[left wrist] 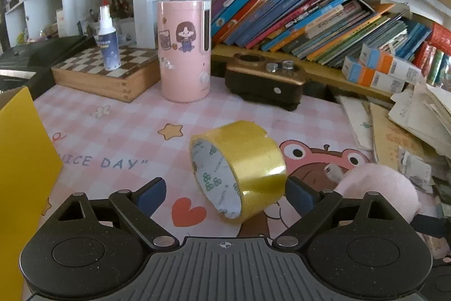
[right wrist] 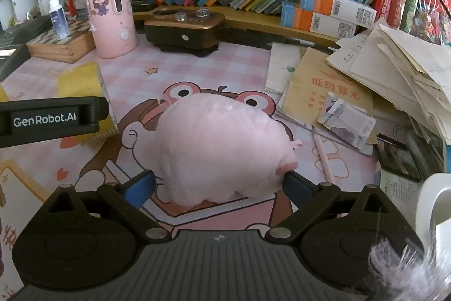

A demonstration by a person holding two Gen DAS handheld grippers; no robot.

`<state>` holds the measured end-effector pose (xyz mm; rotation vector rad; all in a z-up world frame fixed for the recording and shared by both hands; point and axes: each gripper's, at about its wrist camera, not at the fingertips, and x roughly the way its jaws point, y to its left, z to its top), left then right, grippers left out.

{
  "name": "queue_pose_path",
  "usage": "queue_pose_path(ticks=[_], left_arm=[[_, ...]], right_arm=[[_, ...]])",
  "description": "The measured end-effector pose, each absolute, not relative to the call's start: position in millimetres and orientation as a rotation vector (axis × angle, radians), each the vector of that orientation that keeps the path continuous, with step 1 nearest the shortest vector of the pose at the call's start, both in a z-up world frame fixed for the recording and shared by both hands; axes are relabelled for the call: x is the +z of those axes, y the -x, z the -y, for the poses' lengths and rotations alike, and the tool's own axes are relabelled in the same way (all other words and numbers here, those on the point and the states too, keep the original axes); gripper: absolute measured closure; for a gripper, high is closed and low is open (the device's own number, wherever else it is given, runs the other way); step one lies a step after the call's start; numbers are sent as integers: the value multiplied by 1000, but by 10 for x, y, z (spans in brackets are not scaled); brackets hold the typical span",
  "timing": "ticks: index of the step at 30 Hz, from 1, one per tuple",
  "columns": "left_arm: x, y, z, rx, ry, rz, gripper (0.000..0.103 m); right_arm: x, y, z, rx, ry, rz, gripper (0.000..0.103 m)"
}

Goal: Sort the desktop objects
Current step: 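Grasp the pink plush pig with the right tool while the left tool approaches the yellow tape roll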

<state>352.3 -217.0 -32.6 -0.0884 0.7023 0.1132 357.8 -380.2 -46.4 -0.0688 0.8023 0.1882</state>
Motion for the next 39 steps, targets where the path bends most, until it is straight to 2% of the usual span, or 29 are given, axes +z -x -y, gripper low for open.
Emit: queue_pose_path(ticks=[17,29,33,35,39], left_arm=[[-340,-3583,2138,105,85,-689,14],[-252,-3600,2211,62,99,-653,14],[-280,-3613,2217,58,107,-659,15],[-281,-3607,2211,52,113,-658,17],[-270,-3603,2221,41,120,-662,23]], right_arm=[[-486,-3840,3872,138,77,-780,5],[-395,-3993,3842,201,257,-704,5],[-474,-4074,3753,269,398,-698,10],[-522,-4110,3716,266,457,-692,21],[-537,-4147,3737,266,456,-687,28]])
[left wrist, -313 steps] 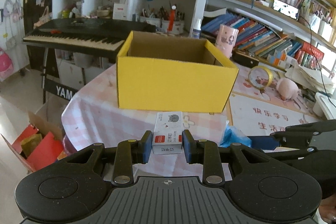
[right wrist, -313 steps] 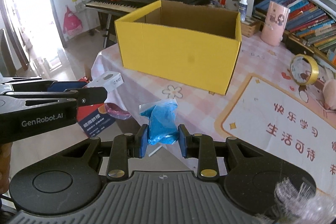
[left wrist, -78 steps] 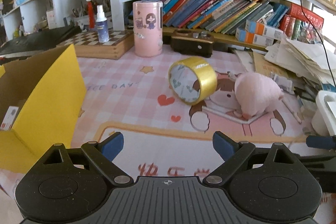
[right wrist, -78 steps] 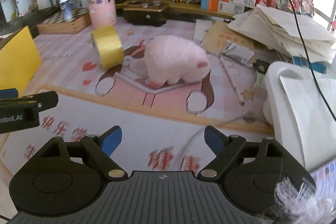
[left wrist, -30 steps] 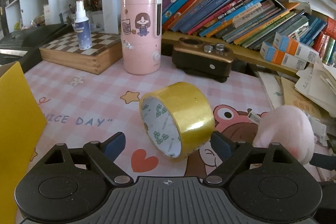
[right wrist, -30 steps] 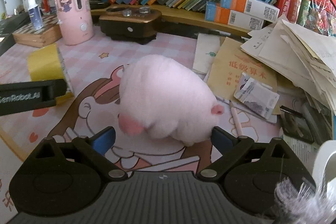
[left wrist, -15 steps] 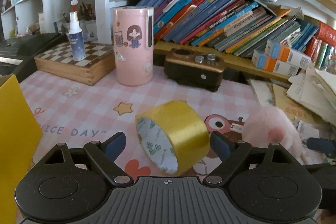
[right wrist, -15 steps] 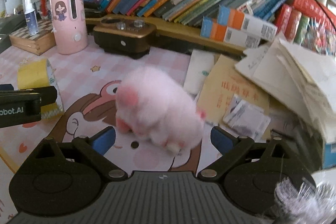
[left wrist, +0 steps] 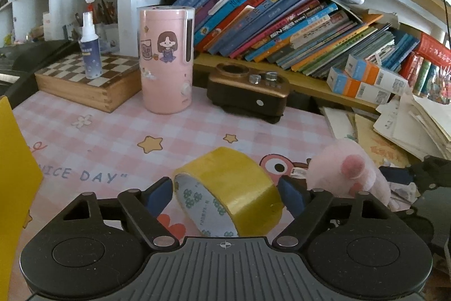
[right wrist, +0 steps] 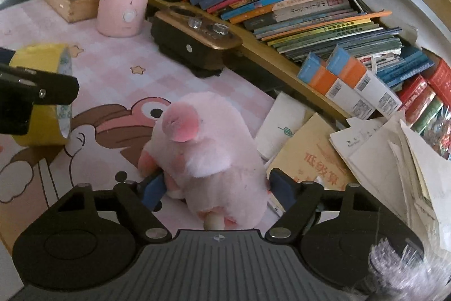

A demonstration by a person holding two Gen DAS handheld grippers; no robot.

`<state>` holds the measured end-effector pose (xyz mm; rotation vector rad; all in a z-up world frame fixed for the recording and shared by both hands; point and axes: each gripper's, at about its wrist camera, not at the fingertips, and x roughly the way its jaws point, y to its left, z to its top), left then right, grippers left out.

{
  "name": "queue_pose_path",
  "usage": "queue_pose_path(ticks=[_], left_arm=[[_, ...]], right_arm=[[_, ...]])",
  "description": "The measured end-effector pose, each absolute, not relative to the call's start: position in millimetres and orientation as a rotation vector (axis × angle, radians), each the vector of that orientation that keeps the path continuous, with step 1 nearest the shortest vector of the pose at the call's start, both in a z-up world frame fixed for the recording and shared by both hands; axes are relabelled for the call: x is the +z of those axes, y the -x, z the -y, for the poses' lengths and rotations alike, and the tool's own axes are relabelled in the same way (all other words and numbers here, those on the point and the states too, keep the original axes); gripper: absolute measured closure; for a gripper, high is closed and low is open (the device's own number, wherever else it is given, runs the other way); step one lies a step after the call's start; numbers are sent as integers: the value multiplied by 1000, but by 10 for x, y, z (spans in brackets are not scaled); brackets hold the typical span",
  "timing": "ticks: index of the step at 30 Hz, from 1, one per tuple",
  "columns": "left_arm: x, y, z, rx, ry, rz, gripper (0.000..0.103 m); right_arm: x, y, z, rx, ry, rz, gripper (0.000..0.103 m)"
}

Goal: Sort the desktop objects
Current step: 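Grasp the pink plush pig with the right tool while the left tool approaches the yellow tape roll, then grasp the yellow tape roll by its rim with the left tool while the right tool holds the pig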

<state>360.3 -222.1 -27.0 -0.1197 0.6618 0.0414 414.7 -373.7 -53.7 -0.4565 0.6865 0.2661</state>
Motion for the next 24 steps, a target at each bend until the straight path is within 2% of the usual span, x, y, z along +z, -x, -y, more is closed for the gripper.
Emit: queue_pose_path(ticks=[5,9,18,24], left_arm=[[-256,-3591,2263,16,124,-667,30],[-249,-3577,2269,-2,132,-670,47],[-280,-3577,2277,-65,153,-669,64],[-293,-3554,2275,-93,155,-675,67]], right_arm=[[-526,-4077,3753,262,437,-682,36],[-474,-4036,3797,245,383,-690,40],[-473,-3945,3821,236,361,-711,38],[-482,-3946,3820,236,358,-711,34]])
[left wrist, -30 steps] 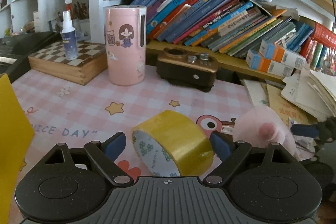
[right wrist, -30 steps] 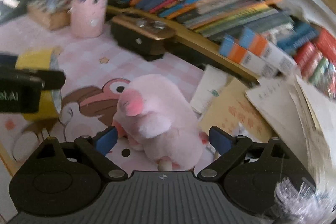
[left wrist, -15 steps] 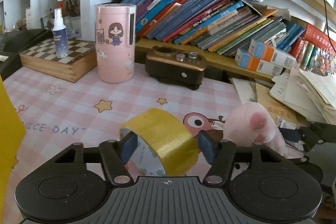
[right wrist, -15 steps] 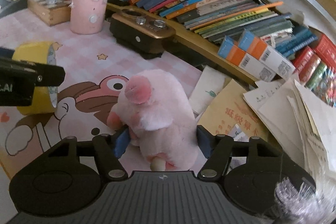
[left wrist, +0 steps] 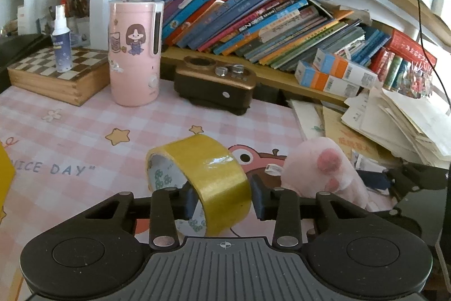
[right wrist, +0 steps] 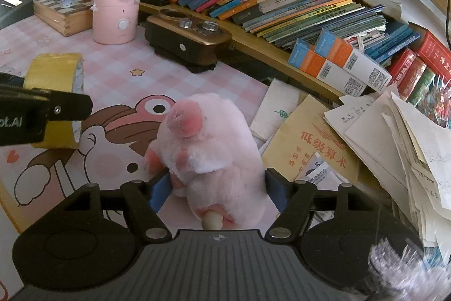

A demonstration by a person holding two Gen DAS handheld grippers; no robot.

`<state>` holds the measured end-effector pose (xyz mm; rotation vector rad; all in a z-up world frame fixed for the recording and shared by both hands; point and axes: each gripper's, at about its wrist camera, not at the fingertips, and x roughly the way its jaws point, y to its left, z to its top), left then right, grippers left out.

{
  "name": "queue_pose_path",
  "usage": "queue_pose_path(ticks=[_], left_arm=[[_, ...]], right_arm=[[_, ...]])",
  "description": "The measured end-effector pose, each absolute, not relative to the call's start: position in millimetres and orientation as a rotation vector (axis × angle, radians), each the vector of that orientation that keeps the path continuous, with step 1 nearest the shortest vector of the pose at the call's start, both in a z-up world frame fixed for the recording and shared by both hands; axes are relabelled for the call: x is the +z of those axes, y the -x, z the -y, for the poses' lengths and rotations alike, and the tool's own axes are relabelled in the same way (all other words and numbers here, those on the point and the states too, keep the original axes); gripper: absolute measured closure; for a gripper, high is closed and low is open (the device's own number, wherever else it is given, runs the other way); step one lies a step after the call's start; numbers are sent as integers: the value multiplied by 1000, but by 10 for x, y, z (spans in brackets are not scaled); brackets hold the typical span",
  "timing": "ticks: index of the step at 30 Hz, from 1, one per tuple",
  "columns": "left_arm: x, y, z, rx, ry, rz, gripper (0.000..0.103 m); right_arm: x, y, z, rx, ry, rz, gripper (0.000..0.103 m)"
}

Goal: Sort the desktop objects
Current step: 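Grasp the yellow tape roll by its rim with the left tool while the right tool holds the pig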

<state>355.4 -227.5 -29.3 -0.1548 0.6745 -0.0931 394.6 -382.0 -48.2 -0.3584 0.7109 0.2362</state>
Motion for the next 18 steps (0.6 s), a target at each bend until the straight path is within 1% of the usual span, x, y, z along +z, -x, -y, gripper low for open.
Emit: queue_pose_path(ticks=[1,3,5,6,7,8,10,11,18], left_arm=[[-290,-3552,2275,-92,153,-674,67],[-278,-3548,2272,-93,153,-673,73],[-259,-3534,2266,-91,152,-666,76],[-249,-3531,2261,-96,153,-664,84],[-246,-3536,2254,-101,159,-673,86],[-252,-3544,2235,-105,173,-682,92],[-263,-3537,2228,-110,172,-687,96],[-267,-3534,2234,-109,161,-687,98],[-262,-3494,2219,-108,161,-686,97]], right_arm=[[-483,-3945,3819,237,360,-711,34],[-490,-3961,3815,241,365,-712,34],[-484,-3977,3816,246,364,-713,37],[-474,-3988,3822,248,358,-713,39],[-465,-3997,3829,248,351,-714,41],[-455,-4004,3839,246,343,-714,42],[-423,-4009,3860,242,318,-715,45],[-405,-4007,3876,240,297,-715,45],[-329,-3964,3877,256,239,-724,45]])
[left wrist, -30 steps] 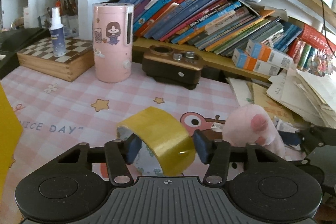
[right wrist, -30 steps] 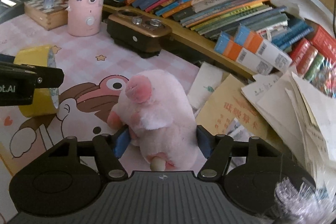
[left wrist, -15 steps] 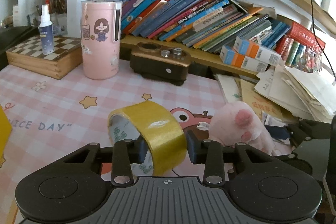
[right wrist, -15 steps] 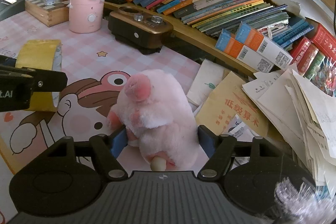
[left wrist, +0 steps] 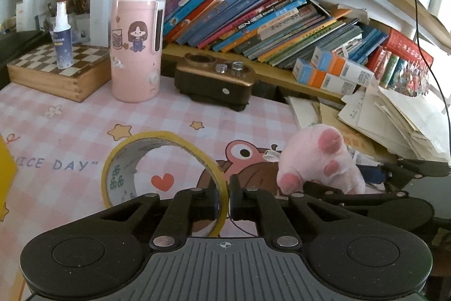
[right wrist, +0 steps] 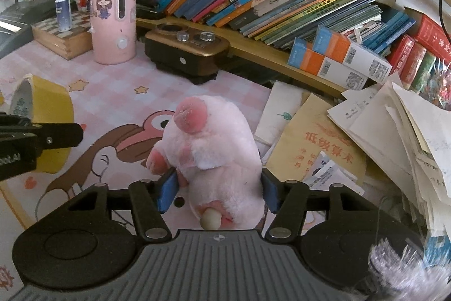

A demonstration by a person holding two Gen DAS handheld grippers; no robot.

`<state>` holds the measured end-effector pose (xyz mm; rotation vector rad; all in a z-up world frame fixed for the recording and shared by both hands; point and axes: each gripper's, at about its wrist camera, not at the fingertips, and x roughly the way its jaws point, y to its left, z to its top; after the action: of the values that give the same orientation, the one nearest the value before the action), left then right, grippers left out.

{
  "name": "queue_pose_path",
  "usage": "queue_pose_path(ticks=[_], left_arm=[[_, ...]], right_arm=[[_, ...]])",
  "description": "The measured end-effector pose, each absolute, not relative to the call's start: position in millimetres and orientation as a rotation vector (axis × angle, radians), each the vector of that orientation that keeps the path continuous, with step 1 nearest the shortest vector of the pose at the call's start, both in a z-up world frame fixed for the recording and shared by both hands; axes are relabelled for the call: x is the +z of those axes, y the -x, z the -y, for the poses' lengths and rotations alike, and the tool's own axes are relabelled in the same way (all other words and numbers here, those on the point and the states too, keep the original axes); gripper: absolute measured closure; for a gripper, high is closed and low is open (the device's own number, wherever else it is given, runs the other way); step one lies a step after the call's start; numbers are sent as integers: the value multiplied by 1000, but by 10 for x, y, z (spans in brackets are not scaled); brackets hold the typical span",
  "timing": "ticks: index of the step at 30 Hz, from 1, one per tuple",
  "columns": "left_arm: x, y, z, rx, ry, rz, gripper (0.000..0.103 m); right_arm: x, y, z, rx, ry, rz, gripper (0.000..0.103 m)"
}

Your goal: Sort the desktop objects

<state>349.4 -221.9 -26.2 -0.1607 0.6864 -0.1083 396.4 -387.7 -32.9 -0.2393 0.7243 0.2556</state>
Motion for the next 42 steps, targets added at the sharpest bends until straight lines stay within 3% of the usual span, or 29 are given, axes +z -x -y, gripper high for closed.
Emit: queue_pose_path(ticks=[26,42], left_arm=[[-30,-3092,2148,-119,134,-647,97],[34,-2344,1806,-150,147,-694,97]], right_arm=[[-142,-3631,3872,306,92,-752,44],[-15,-2826,3755,361,70,-792,44]])
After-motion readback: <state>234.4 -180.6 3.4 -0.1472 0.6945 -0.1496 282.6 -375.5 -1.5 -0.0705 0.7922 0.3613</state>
